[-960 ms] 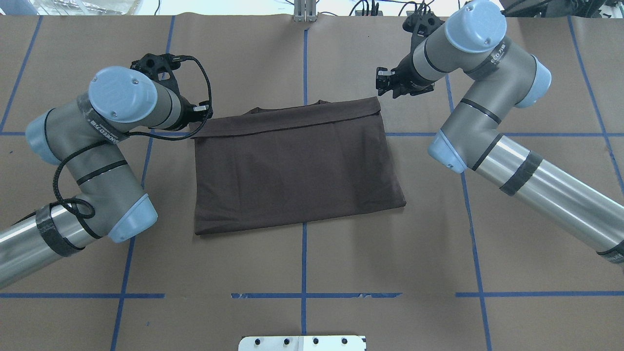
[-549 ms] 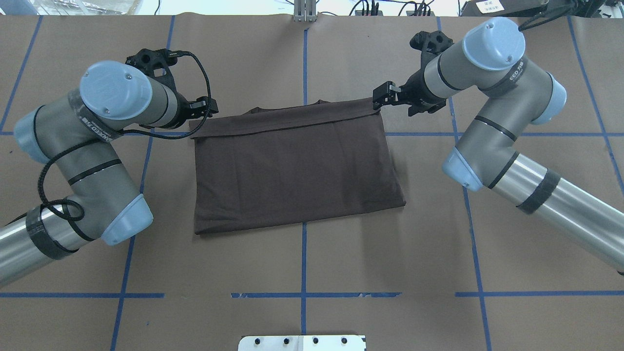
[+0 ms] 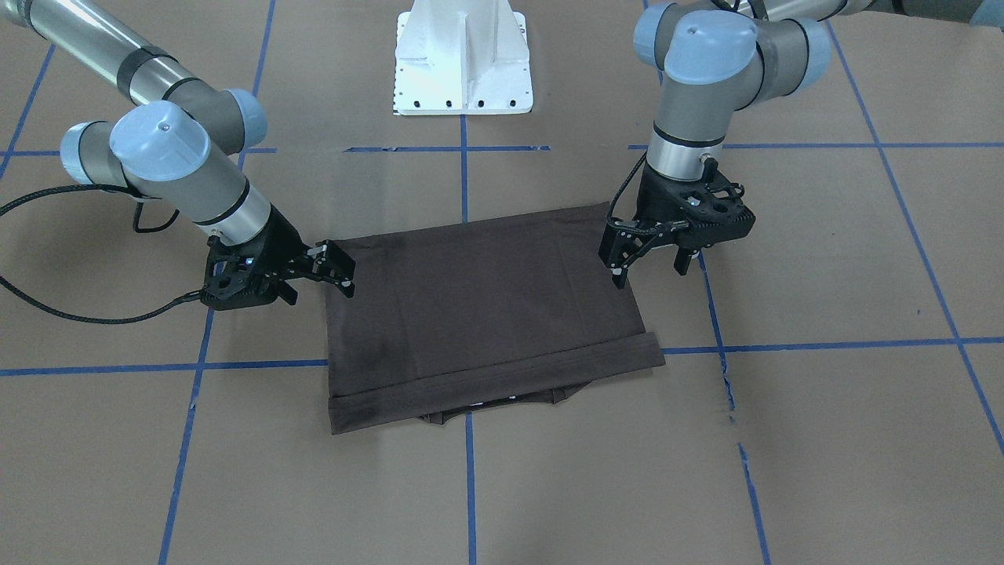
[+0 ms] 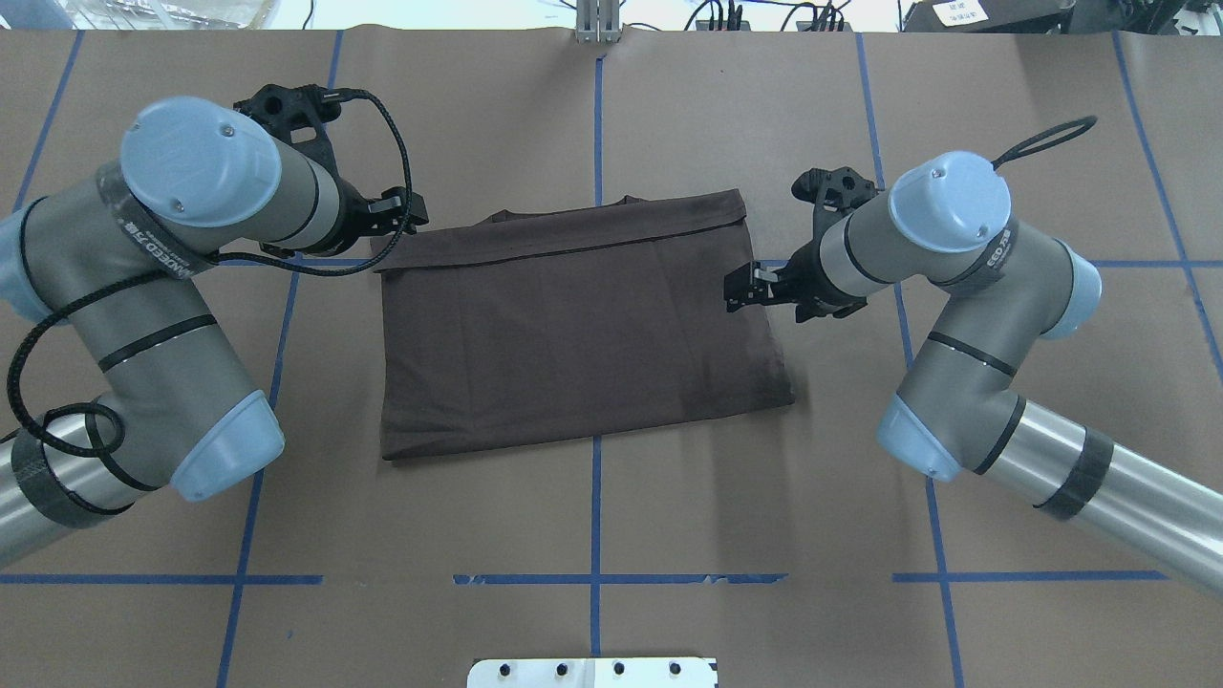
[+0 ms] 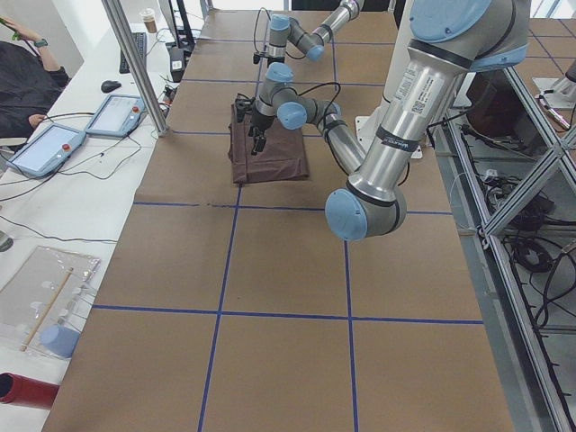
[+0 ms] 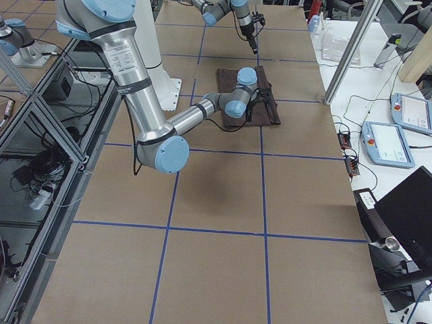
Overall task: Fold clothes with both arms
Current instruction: 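Move the right gripper down to the folded shirt's near corner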
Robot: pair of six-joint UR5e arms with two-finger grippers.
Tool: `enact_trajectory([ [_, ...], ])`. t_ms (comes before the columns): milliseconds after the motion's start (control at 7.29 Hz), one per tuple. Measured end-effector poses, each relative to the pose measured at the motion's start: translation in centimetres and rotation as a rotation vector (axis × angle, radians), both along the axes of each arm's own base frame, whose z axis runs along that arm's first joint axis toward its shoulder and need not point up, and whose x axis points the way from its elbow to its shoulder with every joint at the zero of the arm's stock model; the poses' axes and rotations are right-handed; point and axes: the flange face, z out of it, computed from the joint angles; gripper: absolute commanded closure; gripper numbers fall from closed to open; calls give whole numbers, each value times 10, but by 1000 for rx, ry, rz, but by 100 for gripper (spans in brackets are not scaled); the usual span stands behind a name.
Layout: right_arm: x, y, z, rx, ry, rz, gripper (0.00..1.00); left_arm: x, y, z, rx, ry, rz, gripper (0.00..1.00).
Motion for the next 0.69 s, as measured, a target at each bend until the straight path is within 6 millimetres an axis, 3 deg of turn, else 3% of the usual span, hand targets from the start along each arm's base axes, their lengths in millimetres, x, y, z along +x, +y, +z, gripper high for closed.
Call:
enact_trajectory([
  [137,-7,7,2,-15,22,-10,65,-1,1,-3,3,5,0,0],
  [274,-9,10,4,-25,34,-17,68,-3,3,-7,9,12,0,0],
  [686,-7,15,17,-55,55,-36,63,-7,6,-16,21,27,0,0],
])
